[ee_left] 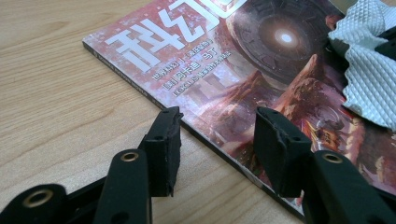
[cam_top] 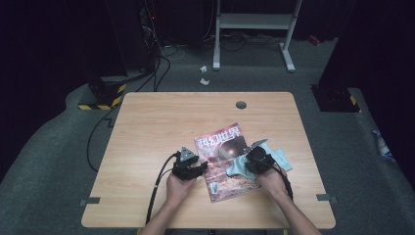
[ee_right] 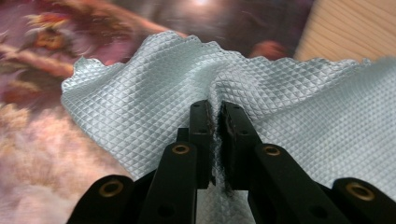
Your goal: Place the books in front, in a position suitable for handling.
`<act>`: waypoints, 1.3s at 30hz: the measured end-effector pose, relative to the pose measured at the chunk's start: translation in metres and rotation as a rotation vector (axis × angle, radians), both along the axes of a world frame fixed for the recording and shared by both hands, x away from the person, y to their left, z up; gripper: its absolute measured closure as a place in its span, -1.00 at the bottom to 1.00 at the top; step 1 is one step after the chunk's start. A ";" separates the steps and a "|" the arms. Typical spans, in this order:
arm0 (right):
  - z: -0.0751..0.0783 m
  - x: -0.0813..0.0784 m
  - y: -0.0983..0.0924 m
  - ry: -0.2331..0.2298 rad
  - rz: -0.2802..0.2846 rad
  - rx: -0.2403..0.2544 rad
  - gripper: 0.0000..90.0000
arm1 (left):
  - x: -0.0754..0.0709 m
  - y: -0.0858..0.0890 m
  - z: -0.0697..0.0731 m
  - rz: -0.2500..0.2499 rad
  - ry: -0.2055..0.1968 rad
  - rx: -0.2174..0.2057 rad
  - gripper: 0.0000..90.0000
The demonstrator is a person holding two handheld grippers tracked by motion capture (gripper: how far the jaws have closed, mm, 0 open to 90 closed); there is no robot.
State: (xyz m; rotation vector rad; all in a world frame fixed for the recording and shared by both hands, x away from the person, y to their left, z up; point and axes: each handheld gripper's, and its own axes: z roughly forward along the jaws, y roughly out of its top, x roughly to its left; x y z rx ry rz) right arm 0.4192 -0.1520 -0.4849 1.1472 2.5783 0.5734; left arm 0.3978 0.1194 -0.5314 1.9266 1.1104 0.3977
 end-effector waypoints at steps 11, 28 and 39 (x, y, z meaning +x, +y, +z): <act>-0.003 -0.032 0.100 -0.022 0.293 0.000 0.84 | -0.001 0.000 0.000 0.002 -0.004 0.000 0.14; -0.002 0.001 0.021 0.009 0.069 0.036 0.85 | 0.000 -0.001 -0.001 -0.003 -0.005 -0.006 0.15; -0.005 -0.010 0.100 0.002 0.284 0.066 0.84 | 0.000 0.001 -0.001 0.004 -0.006 -0.003 0.17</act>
